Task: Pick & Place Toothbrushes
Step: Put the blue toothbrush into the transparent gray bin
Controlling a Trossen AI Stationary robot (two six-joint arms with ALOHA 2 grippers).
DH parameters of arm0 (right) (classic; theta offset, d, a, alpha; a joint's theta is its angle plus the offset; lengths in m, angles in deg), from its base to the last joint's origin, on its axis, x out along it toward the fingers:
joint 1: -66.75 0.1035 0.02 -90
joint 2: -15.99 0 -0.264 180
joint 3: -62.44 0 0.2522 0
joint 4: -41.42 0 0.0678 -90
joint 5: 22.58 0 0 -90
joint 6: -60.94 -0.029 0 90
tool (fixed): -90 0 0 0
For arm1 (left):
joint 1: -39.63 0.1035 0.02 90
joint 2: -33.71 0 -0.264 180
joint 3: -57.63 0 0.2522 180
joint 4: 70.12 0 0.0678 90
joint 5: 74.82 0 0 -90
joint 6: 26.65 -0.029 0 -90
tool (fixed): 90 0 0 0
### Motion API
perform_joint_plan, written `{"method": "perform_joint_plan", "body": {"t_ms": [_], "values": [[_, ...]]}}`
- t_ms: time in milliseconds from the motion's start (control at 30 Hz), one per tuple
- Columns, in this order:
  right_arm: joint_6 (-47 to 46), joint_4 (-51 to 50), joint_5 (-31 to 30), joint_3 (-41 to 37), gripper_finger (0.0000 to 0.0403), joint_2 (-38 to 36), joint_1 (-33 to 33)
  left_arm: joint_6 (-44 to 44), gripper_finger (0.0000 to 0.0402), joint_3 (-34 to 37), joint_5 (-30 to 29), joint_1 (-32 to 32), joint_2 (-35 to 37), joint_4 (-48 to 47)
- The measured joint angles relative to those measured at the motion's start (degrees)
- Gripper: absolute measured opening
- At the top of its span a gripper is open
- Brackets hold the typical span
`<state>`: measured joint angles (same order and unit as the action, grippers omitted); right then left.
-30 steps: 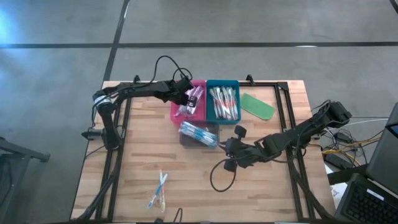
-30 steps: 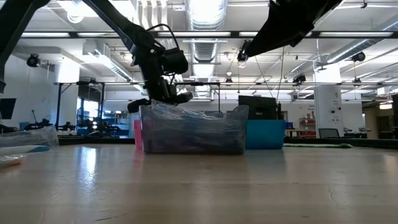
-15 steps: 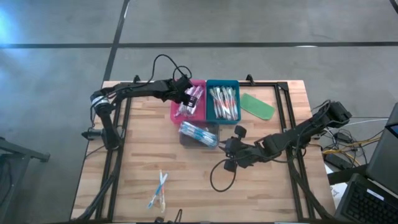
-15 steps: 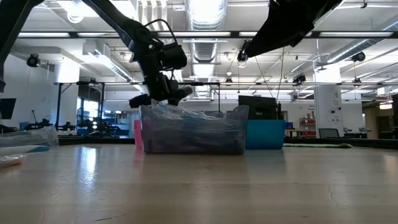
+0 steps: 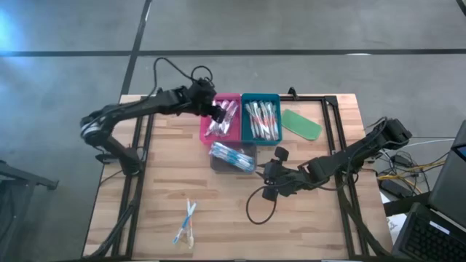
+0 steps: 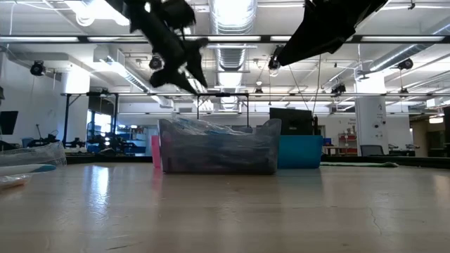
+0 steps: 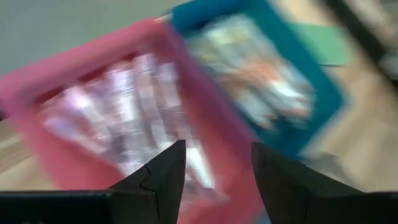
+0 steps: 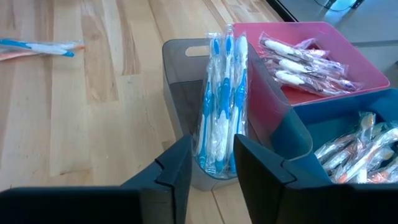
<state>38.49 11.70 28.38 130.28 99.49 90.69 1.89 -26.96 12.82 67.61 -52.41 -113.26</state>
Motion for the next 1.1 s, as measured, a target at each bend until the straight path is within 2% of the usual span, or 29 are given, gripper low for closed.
{"method": "perform_joint_plan", "body": {"t_ms": [167, 400, 600, 733, 900, 1000, 1100], "values": [[-0.01, 0.01, 0.0, 0.0, 0.0122, 0.0, 0.04, -5.11, 0.0184, 0.01, 6.32, -3.61, 7.37, 0.59], [-0.01, 0.1, 0.0, 0.0, 0.0133, 0.0, 0.04, -8.53, 0.0184, 0.01, 7.04, -13.27, 16.38, 0.29], [-0.01, 0.27, 0.0, 0.0, 0.0139, 0.0, 0.04, -9.62, 0.0184, 0.01, 6.84, -26.41, 20.65, -2.63], [-0.01, 0.32, 0.01, 0.0, 0.0142, 0.0, 0.02, -9.34, 0.0183, 0.01, 3.66, -37.02, 20.85, -4.69], [-0.03, 0.36, 0.0, 0.0, 0.0134, 0.0, 0.0, -6.34, 0.0183, 0.03, -5.46, -48.83, 19.88, -6.81], [-0.05, 0.4, 0.05, 0.0, 0.0123, 0.0, 0.04, -4.29, 0.0183, 0.03, -9.79, -54.31, 18.89, -9.01], [-0.05, 0.56, 0.26, 0.0, 0.0112, 0.0, 0.04, -1.04, 0.0183, 0.03, -11.15, -58.25, 17.56, -12.76]]}}
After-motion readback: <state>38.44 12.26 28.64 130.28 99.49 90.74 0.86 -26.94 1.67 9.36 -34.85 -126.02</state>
